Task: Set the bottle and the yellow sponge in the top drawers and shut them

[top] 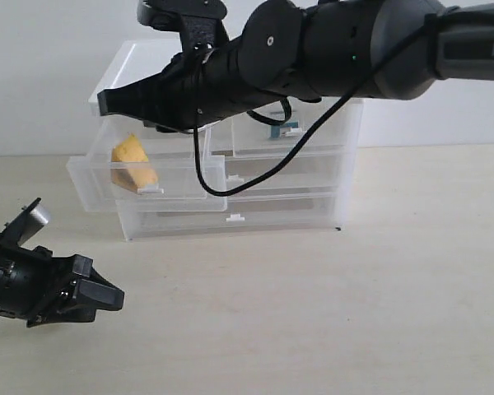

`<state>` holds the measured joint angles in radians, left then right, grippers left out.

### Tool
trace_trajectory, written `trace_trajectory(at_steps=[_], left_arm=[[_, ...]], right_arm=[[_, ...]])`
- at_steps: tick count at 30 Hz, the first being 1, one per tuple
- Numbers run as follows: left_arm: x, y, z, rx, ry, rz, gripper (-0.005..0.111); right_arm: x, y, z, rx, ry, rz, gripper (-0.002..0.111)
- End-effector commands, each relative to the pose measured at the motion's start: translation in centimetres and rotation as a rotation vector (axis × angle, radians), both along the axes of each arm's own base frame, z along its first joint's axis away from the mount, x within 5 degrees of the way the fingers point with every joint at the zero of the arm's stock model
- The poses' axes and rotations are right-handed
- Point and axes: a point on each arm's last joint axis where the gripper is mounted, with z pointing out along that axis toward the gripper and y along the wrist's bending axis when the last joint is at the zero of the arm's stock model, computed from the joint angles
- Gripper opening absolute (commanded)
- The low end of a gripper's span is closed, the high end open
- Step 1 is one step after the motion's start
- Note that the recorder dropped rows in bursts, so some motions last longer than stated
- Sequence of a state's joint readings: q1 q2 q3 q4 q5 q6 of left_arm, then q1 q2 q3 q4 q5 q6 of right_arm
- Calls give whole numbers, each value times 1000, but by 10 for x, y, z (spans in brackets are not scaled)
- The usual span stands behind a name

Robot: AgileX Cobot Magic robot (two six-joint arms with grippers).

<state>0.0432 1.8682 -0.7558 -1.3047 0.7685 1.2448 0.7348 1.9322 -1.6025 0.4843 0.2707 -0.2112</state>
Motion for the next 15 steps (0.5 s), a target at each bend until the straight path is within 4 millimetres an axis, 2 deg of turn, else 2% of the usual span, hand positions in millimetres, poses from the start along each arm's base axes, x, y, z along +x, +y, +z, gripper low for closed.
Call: trace_trajectory(at_steps=[1, 8, 15], left_arm=[[-1, -1, 2, -8, -10, -1, 56], [-1, -1, 2, -8, -10, -1, 56], [-1, -1, 2, -8, -10, -1, 56]], right_arm=[[-17, 10, 10, 20, 24, 61, 0], [-33, 22, 9, 45, 108, 110, 0], [-32, 23, 2, 31, 131, 116, 0]])
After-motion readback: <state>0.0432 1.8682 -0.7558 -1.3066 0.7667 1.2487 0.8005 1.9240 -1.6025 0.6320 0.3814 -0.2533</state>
